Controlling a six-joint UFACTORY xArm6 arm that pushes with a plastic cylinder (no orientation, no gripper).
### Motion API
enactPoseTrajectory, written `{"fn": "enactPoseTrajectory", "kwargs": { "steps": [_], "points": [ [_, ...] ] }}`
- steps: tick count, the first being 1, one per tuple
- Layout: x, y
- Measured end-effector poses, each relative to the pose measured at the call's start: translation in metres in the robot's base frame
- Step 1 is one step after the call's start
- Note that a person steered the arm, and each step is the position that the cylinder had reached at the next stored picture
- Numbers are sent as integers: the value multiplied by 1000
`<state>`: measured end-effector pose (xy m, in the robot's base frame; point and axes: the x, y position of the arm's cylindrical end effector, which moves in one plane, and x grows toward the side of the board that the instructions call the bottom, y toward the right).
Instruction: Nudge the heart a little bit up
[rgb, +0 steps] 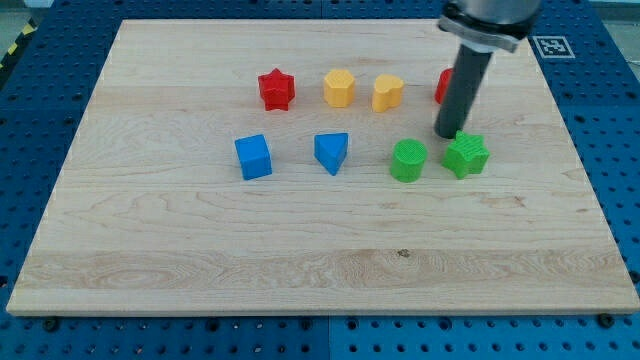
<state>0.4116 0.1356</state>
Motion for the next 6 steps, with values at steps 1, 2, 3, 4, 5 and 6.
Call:
{"fn": "enactPoseTrajectory", "kwargs": {
  "steps": [1, 2, 3, 4, 5, 6],
  "points": [
    [-9, -38],
    [-17, -40],
    [-23, -40],
    [-23, -42],
    [-27, -52],
    [-29, -59]
  ]
}}
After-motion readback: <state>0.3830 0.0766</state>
